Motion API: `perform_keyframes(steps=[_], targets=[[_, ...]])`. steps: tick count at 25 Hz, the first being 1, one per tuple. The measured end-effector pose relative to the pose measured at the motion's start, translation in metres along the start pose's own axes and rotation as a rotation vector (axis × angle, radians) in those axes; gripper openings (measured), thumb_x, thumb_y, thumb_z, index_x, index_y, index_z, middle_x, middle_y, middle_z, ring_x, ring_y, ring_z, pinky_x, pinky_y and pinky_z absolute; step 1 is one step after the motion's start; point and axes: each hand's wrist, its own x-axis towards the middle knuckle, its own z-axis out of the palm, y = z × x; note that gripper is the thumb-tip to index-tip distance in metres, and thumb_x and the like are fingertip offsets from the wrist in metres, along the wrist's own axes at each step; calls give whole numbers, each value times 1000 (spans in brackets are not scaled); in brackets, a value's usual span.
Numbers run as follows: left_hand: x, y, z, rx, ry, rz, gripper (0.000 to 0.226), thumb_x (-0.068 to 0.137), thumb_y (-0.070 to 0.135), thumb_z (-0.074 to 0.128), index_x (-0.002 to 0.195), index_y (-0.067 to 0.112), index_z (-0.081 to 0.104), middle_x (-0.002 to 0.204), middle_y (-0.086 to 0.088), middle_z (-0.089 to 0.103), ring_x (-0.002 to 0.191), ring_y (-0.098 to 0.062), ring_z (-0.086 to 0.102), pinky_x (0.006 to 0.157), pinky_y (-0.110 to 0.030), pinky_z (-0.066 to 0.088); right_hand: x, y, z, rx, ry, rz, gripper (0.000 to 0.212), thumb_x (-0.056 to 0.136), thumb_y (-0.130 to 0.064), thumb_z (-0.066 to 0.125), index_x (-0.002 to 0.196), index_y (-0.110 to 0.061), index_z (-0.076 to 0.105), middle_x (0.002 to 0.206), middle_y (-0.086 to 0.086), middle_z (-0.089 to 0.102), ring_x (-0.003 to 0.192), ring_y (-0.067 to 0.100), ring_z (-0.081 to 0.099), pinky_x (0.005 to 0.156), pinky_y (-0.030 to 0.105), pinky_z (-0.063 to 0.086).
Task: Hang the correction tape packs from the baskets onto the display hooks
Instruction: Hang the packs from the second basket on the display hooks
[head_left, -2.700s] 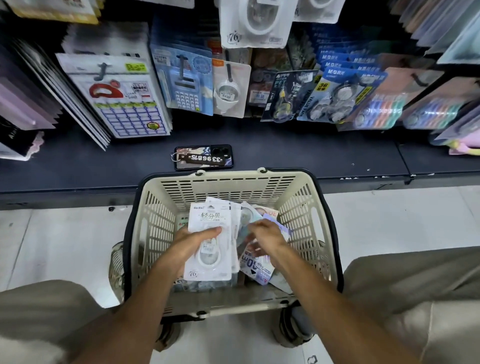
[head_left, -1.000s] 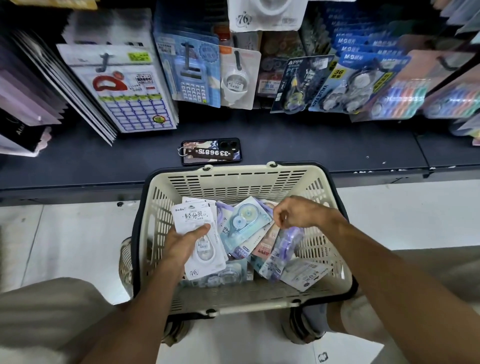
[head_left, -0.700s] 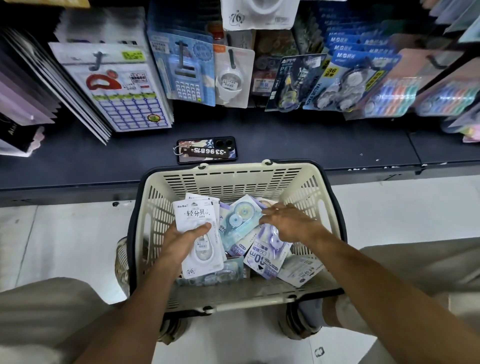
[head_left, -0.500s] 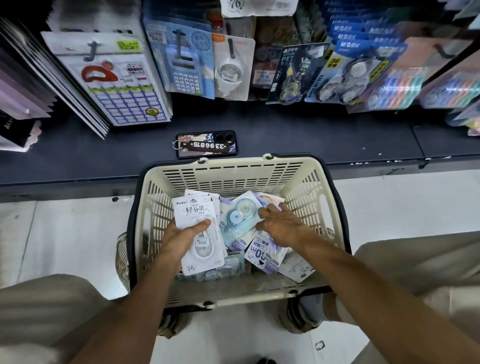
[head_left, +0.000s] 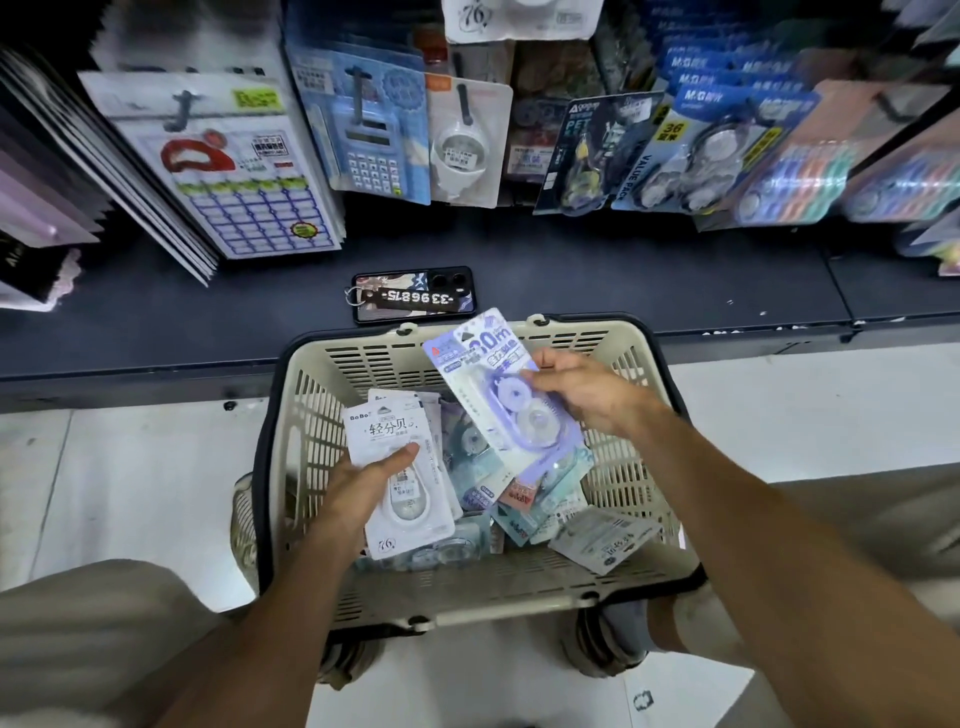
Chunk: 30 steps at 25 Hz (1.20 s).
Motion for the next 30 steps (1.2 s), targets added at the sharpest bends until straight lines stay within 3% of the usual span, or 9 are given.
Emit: perform_keyframes(steps=[5,8,10,12,15,19,24,26,30], targets=[[-11,-1,5,-70,-258,-31,53,81,48,75,126,21,69,116,-7,77,108,-31,73,102,-51,54,1,54,88,-334,-11,50,8,104,-29,55,105,-21,56,102,0,68,88,13,66,73,28,55],[-15,-12,1,51,-307,-32,54,74,35,86,124,21,70,112,-5,79,100,-25,77,91,-43,59,12,64,106,-615,72,34,24,104,-37,49,95,-15,55,88,4,61,82,23,60,71,34,48],[-11,-15,1,80,-252,-56,49,74,28,88,120,20,71,104,-4,81,93,-25,78,79,-38,60,17,62,91,-834,122,38,32,104,-40,46,103,-15,65,103,8,69,93,27,66,75,32,51],[-5,-13,0,71,-197,-56,47,73,25,89,116,20,72,100,-3,81,90,-26,79,78,-39,61,26,66,68,-916,303,73,26,101,-36,49,116,-18,60,126,9,65,115,31,61,88,36,50],[2,-11,-4,32,-115,-55,46,71,24,91,113,17,74,101,-5,81,95,-30,77,93,-53,59,35,73,53,-619,430,193,48,90,-26,67,132,-16,48,135,11,59,122,33,58,97,36,49],[5,-12,-5,-15,-79,-40,51,70,23,91,117,17,72,106,-6,80,100,-29,75,95,-53,58,51,78,55,-62,667,67,36,82,-20,82,104,-17,54,108,7,67,105,30,66,89,32,50],[4,-10,-6,-23,-115,-20,37,76,21,87,111,18,74,99,-4,81,88,-24,79,75,-36,61,65,61,61,-331,399,141,26,83,-40,79,83,-19,65,90,-3,65,90,20,61,78,25,45],[3,-10,-8,-34,-127,-23,40,76,21,87,114,17,74,101,-6,81,90,-26,79,78,-39,61,63,53,59,-346,280,153,27,82,-26,80,102,-14,67,100,-1,64,98,21,62,74,26,45],[0,-9,-9,4,-172,-16,58,61,29,93,114,18,74,103,-7,81,93,-28,78,89,-49,60,44,44,52,-705,-91,291,47,81,-17,78,125,-18,60,117,2,58,104,22,61,68,29,52]])
